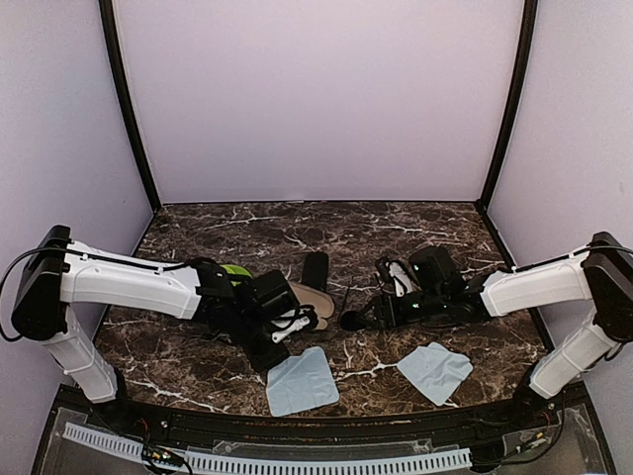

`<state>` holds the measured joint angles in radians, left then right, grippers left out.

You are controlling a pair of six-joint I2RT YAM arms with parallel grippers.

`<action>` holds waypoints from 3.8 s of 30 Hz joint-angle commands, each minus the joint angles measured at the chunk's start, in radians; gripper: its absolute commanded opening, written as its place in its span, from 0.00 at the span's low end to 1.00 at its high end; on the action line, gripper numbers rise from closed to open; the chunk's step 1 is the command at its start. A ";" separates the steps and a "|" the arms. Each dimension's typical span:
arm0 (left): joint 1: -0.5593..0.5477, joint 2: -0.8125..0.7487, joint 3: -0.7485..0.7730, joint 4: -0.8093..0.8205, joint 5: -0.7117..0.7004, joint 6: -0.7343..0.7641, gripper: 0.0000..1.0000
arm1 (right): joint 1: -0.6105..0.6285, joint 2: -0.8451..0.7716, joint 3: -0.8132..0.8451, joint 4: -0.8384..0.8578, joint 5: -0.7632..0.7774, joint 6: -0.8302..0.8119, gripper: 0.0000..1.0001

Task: Organize the sunglasses
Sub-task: Smooth out the glasses cleaning cloth at the corner of the board, then move the glasses cleaning cloth to the corner of the board.

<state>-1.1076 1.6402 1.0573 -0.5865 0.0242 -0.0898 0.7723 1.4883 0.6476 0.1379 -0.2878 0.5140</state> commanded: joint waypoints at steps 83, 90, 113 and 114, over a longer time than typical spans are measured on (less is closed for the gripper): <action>0.064 0.154 -0.044 0.335 0.068 -0.158 0.50 | 0.084 -0.151 -0.055 -0.100 0.145 0.078 0.67; 0.109 0.073 -0.129 0.337 0.008 -0.248 0.50 | 0.086 -0.136 -0.054 -0.085 0.130 0.078 0.67; 0.158 0.093 -0.104 0.431 0.010 -0.265 0.52 | 0.117 -0.089 -0.030 -0.065 0.114 0.074 0.67; 0.158 0.084 -0.105 0.438 0.012 -0.265 0.52 | 0.121 -0.085 -0.027 -0.065 0.116 0.073 0.67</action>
<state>-0.9527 1.7344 0.9348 -0.1715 0.0154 -0.3672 0.8764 1.3869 0.5980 0.0383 -0.1658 0.5888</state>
